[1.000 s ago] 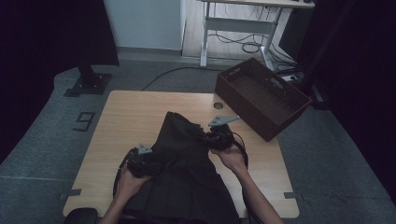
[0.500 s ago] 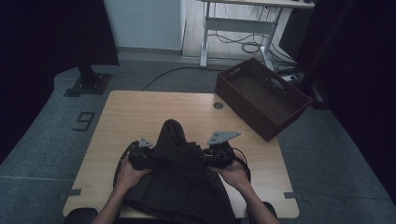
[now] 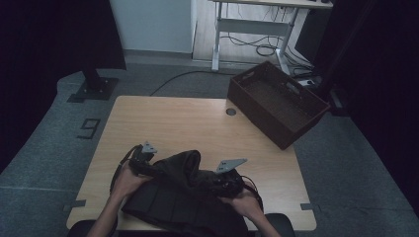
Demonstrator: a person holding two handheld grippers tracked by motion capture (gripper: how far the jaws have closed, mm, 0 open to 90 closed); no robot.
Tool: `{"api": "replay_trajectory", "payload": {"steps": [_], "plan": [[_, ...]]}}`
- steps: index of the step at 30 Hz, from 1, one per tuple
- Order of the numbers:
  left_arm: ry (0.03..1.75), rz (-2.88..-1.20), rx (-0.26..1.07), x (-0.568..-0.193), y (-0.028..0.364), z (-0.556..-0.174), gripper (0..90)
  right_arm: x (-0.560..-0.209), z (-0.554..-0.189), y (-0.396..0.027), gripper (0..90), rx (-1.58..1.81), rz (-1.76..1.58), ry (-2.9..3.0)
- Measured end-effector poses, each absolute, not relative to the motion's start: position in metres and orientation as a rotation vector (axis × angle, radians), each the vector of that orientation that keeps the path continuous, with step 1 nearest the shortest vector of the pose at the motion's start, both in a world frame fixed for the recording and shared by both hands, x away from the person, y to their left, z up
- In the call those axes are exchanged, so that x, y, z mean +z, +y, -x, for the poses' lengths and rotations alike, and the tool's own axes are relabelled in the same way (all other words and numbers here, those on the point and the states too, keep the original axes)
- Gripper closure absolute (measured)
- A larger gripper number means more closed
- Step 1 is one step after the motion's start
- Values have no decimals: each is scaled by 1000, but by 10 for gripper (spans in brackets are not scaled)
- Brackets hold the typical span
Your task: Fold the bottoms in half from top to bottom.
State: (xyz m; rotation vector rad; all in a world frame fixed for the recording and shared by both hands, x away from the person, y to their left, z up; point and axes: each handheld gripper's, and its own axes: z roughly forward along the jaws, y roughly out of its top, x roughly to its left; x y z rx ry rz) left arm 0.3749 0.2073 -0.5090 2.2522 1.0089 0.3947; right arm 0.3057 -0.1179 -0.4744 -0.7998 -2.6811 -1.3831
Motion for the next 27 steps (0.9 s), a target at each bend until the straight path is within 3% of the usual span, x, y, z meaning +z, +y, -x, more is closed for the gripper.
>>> {"api": "replay_trajectory", "payload": {"steps": [10, 16, 27], "plan": [[1066, -2253, 307, -524, 235, -342, 142, -508, -291, -105, 793, -1257, 793, -2685], [1110, -2261, 312, -535, 238, -346, 126, -518, -290, -102, 793, -1219, 808, -2721], [1211, -2168, 362, -540, 228, -374, 119, -522, -342, -118, 791, -1242, 1007, -2806]]}}
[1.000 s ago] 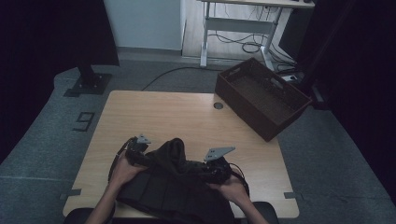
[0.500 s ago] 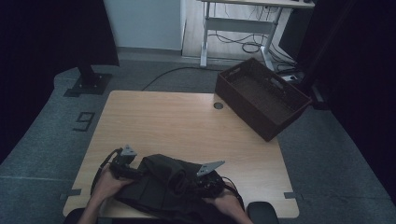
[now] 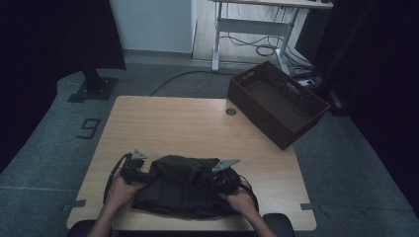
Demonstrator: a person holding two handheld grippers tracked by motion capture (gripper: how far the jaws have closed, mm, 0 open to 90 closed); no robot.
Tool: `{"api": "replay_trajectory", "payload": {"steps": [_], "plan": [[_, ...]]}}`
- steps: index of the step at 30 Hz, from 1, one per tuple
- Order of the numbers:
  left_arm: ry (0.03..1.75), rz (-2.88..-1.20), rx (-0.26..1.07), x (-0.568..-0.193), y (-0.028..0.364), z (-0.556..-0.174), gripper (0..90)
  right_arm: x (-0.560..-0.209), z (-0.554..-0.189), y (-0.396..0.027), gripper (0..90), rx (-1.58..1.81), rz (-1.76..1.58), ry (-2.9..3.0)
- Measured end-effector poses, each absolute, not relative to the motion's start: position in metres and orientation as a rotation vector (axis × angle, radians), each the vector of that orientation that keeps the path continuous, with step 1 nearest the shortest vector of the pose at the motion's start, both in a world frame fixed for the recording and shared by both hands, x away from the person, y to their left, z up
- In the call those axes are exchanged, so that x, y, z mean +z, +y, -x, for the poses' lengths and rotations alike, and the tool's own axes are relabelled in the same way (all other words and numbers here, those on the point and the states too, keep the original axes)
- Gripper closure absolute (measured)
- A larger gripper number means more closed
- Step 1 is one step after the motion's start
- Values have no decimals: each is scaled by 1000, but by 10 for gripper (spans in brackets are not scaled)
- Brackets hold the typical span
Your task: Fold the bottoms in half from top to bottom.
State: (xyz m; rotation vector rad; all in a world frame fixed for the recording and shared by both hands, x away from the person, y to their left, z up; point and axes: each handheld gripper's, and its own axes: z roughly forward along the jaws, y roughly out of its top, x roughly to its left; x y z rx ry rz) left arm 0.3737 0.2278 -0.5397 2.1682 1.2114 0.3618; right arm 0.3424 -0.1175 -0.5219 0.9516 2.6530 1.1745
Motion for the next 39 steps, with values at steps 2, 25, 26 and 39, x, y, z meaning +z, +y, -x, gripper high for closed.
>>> {"api": "replay_trajectory", "payload": {"steps": [2, 25, 26, 39], "plan": [[1224, -2160, 366, -540, 226, -379, 120, -523, -349, -119, 789, 1191, -977, 2636], [1178, -2165, 425, -483, 252, -375, 146, -513, -297, -203, 313, 1208, -978, 2621], [1164, -2158, 420, -479, 248, -377, 146, -511, -297, -208, 313, 1209, -986, 2605], [924, -2265, 342, -460, 162, -393, 144, -483, -343, -206, 334, 1264, -1093, 2446]]}}
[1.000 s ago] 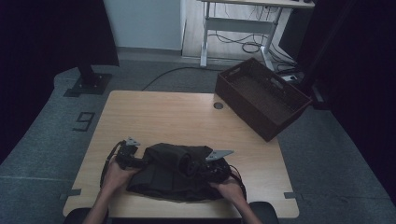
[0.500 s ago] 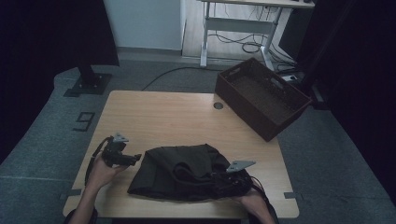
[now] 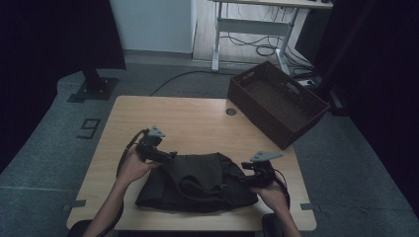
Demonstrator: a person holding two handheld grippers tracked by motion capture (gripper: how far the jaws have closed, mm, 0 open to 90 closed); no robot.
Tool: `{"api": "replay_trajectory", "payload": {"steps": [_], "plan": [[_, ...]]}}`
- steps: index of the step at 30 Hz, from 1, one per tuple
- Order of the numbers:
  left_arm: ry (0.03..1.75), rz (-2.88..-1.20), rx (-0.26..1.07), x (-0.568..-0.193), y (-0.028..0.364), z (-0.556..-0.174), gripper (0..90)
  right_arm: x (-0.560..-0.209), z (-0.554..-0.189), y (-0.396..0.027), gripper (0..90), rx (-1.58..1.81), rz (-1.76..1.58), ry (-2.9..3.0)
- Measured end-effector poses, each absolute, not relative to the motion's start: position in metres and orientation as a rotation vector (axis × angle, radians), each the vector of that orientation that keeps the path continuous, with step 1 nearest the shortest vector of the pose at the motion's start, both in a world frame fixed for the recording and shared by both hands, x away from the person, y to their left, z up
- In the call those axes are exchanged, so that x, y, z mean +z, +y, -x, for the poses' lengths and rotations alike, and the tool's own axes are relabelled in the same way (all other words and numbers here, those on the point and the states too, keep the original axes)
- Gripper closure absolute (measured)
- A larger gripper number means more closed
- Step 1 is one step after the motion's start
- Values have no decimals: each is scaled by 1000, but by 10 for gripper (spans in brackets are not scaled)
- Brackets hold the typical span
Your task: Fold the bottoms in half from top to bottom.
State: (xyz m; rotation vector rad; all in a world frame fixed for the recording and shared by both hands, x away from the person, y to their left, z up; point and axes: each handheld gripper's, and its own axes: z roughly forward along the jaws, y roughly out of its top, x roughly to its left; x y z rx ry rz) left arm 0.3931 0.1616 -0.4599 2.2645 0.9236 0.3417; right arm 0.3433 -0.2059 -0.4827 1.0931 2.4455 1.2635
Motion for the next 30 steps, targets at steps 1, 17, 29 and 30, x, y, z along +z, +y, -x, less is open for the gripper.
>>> {"api": "replay_trajectory", "payload": {"steps": [1, 17, 29, 30], "plan": [[908, -2275, 336, -463, 159, -387, 144, -485, -348, -200, 336, 1242, -1085, 2453], [970, -2265, 409, -524, 170, -324, 142, -532, -362, -197, 624, 1034, -1211, 2440], [1037, -2146, 399, -503, 213, -311, 156, -505, -369, -181, 451, 1055, -1044, 2458], [1052, -2171, 389, -510, 213, -310, 156, -509, -372, -177, 460, 1023, -1042, 2479]]}}
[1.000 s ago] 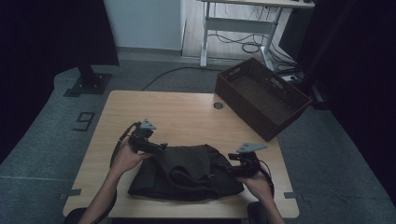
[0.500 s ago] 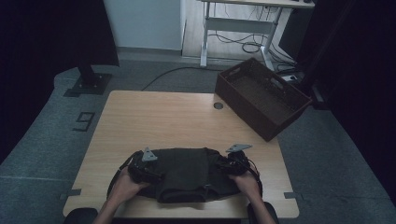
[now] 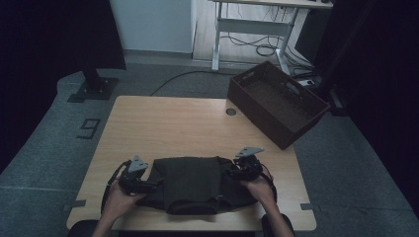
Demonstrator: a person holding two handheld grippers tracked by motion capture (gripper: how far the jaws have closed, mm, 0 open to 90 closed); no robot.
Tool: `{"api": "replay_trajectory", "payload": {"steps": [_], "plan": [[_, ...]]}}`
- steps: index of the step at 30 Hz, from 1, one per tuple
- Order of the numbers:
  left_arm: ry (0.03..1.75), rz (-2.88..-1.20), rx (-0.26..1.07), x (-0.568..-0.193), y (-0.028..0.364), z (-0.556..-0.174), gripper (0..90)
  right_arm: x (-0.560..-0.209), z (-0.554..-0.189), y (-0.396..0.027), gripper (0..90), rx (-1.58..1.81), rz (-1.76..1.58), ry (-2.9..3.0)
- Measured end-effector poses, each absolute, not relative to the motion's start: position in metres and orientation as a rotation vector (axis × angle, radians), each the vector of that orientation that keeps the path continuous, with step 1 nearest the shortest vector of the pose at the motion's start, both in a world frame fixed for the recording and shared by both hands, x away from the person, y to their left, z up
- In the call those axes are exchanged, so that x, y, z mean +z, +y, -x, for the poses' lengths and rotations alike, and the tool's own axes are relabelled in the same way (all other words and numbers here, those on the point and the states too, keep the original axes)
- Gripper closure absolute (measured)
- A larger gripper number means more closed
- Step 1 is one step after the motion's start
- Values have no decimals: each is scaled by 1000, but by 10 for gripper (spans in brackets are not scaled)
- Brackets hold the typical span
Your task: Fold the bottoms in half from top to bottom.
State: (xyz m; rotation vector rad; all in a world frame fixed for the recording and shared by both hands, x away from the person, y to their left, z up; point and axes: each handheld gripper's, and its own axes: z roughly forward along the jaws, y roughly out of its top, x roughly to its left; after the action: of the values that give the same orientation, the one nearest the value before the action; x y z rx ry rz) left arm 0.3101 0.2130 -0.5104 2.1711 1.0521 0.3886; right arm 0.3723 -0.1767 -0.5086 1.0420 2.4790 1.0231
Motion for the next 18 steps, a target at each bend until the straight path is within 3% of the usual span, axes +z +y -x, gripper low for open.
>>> {"api": "replay_trajectory", "payload": {"steps": [2, 4, 6, 12, 18], "plan": [[1075, -2224, 364, -526, 211, -309, 155, -519, -378, -170, 556, 964, -1034, 2517], [1087, -2246, 360, -533, 208, -309, 156, -525, -381, -168, 759, 972, -1073, 2515], [1099, -2251, 354, -534, 207, -311, 156, -524, -382, -169, 835, 1007, -1126, 2495], [1117, -2242, 366, -536, 210, -313, 159, -510, -392, -179, 851, 1005, -1253, 2393], [1135, -2210, 328, -539, 217, -315, 157, -529, -409, -188, 847, 1044, -1381, 2381]]}}
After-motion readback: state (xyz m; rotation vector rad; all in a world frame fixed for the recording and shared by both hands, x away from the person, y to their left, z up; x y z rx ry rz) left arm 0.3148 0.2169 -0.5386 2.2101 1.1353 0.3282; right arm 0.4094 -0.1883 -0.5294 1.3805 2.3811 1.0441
